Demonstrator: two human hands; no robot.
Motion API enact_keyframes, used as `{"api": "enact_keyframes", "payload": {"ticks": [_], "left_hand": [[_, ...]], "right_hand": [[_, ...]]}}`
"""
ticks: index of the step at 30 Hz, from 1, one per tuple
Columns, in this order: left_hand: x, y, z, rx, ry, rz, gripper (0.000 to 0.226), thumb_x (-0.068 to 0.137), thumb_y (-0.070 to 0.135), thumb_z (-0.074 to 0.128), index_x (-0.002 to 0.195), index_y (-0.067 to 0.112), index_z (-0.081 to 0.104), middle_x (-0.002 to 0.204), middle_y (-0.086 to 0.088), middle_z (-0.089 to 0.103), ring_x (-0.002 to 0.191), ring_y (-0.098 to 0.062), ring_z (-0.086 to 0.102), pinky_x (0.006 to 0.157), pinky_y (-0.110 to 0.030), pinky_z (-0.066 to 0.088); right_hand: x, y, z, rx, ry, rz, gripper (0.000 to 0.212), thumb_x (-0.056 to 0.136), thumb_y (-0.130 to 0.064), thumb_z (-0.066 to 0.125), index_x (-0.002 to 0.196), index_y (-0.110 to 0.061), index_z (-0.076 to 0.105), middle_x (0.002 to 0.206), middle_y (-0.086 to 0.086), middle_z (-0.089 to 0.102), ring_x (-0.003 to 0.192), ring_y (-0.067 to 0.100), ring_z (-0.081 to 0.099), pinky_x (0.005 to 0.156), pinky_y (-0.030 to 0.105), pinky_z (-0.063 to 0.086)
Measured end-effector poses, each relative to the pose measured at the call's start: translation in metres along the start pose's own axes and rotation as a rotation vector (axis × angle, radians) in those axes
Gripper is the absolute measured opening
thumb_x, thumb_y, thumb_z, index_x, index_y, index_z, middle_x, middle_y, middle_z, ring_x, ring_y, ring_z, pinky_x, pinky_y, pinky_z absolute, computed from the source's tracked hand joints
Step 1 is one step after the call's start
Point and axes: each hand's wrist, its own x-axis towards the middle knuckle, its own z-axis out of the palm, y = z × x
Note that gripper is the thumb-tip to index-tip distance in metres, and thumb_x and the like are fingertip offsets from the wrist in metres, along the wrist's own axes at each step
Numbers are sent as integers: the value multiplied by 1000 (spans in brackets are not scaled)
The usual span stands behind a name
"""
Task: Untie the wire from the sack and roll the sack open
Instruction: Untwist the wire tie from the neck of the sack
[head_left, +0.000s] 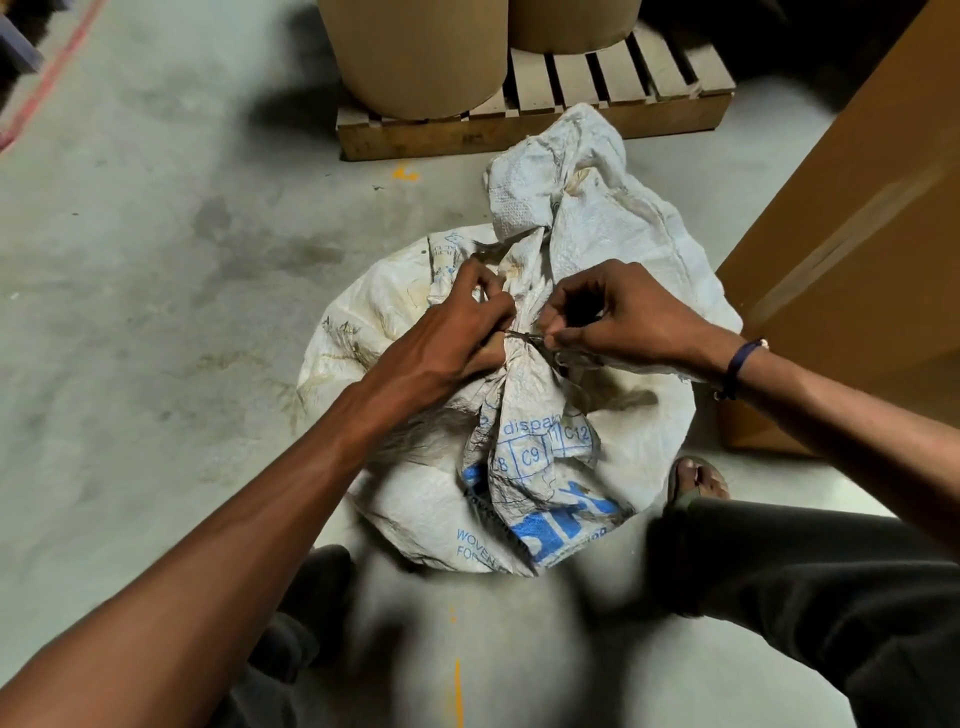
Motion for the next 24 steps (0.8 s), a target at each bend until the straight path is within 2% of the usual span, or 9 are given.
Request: {"api": "enact_keyframes", "payload": {"ticks": [3,6,9,12,14,16,20,22,24], "left_hand": [[-2,-1,0,-5,48,15,11,89,16,60,98,15,53,121,0,33,70,-19,56,67,-42,53],[-4,2,-1,2,136,-19,12,89,13,64,97,11,56,125,-4,34,68,-14,56,65,-36,51],[-5,6,-2,-22,213,-60,10,87,9,64,94,10,56,126,-5,34,62,-15,56,63,-34,48],[-7,8,-4,-35,258,-100,10,85,9,60,93,9,55,124,-4,35,56,-7,52,60,-28,45],[-9,9,-4,-52,265,-104,12,84,14,55,95,8,55,123,-2,34,57,-1,50,60,-16,38],[-9,8,-4,-87,271,-116,18,82,20,48,95,8,55,122,1,33,61,2,52,63,-9,36],[-7,-1,-7,-112,272,-109,9,93,17,68,100,16,62,131,2,34,82,-1,64,74,-17,48],[-7,-2,-8,-55,233,-71,11,96,24,71,105,22,66,138,1,34,87,7,61,77,-17,48],[-9,-2,-9,14,237,-58,9,97,27,70,106,24,68,142,1,36,80,7,56,73,-17,42]], "right_hand": [[-1,-1,13,-55,91,-106,13,85,-21,85,99,-21,83,79,-12,77,73,-3,72,69,10,52],[-1,-5,27,-133,234,-172,18,85,-42,84,93,-26,81,78,-12,76,70,2,70,66,25,55],[-1,-11,33,-442,314,-268,26,94,-53,67,95,-30,79,85,-9,73,76,13,65,67,35,51],[1,-15,33,-591,312,-320,28,99,-48,58,94,-28,75,89,-4,70,83,23,62,66,37,48],[2,-15,36,-604,323,-322,29,100,-47,56,94,-25,73,90,-3,69,84,24,59,67,39,48],[3,-13,37,-562,323,-305,29,100,-47,54,96,-24,72,91,-3,68,86,23,58,67,38,46],[5,-6,35,-422,331,-276,25,101,-45,58,92,-25,69,85,-8,64,83,17,55,65,31,33],[5,-3,34,-407,331,-265,21,102,-43,60,92,-26,69,84,-11,61,82,14,54,65,33,38],[6,-3,34,-412,314,-269,22,102,-43,59,94,-26,69,85,-12,60,84,15,55,67,38,46]]}}
